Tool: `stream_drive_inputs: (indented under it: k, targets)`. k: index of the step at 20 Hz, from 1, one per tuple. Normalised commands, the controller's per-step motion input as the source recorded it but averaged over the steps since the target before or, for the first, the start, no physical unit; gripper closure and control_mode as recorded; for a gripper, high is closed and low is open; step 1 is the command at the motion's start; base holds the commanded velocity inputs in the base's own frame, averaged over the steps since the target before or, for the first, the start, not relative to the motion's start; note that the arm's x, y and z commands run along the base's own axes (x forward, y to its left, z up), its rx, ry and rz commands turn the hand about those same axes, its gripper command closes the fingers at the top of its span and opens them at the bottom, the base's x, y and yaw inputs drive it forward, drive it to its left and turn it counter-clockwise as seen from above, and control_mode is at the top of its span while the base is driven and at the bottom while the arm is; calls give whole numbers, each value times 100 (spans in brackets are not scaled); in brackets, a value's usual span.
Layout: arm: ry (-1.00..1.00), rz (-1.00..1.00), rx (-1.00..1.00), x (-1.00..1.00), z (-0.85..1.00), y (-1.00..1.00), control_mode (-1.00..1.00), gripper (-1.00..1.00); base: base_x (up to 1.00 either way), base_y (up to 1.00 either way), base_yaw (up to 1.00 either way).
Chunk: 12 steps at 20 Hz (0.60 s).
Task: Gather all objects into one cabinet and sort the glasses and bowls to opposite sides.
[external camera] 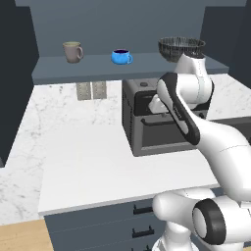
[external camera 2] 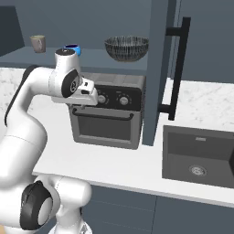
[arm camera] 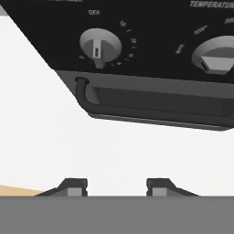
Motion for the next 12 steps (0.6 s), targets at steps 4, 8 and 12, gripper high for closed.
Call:
stream_drive_inputs:
  k: [4,8,12]
  targets:
    - [0,0,0,0,-1,0,-100,-100,0,0,0]
    - [0,0,0,0,0,0,-100,-100,0,0,0]
    - [-2,0,0,0,-5,0,-100,-100,0,0,0]
